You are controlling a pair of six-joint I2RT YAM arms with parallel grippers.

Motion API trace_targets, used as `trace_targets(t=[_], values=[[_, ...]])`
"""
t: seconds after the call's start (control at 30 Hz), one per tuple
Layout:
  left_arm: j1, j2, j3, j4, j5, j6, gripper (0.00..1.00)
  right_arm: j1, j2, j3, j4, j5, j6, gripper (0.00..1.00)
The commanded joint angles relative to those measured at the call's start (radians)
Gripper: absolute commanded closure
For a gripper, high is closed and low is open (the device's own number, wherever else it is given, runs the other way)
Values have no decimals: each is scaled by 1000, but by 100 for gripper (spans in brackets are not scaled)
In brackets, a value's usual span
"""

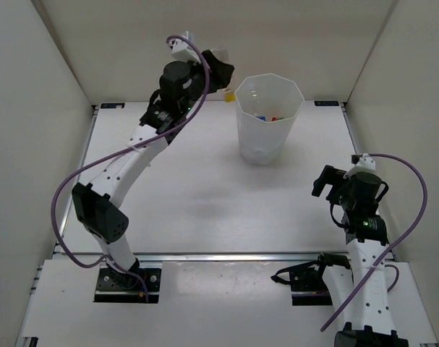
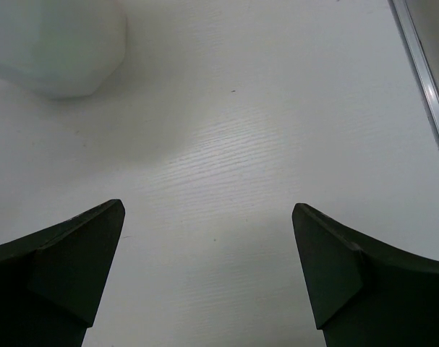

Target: Put the plastic bottles in the bin

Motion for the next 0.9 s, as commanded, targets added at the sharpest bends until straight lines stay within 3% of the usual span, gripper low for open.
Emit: trace_targets(t=[0.0, 0.1, 0.17, 0.27, 0.3, 0.33, 0.4, 0.47, 0.7, 0.8, 0.87], values=[[-65, 96, 88, 198, -138, -98, 52, 0, -35, -3, 29, -21, -2, 1], [-99, 234, 261, 158, -125, -127, 52, 24, -40, -6, 15, -15, -8, 1], [-111, 336, 332, 159, -86, -149, 42, 35, -35, -3, 11, -8, -7, 1], [-138, 436, 470, 100, -71, -160, 40, 43, -38, -4, -3, 17, -16, 1], [-147, 453, 523, 75, -56, -161, 32, 41, -39, 2, -5, 29, -14, 1], [-150, 464, 542, 64, -52, -157, 14, 43, -43, 5, -8, 40, -17, 1], [-164, 446, 538, 54, -57, -134, 1, 35, -43, 19, -19, 48, -25, 1], [-162, 408, 527, 54, -45, -111, 1, 38, -32, 34, -19, 55, -34, 1], [-142, 146, 389, -112, -26, 7, 2, 52, 16, 71, -17, 77, -5, 1], [-115, -44, 187, -232, -80, 32, 1, 43, 109, 106, -81, 77, 18, 0], [-70, -187, -116, -275, -115, 11, 1, 8, 192, 122, -120, 36, 22, 1]])
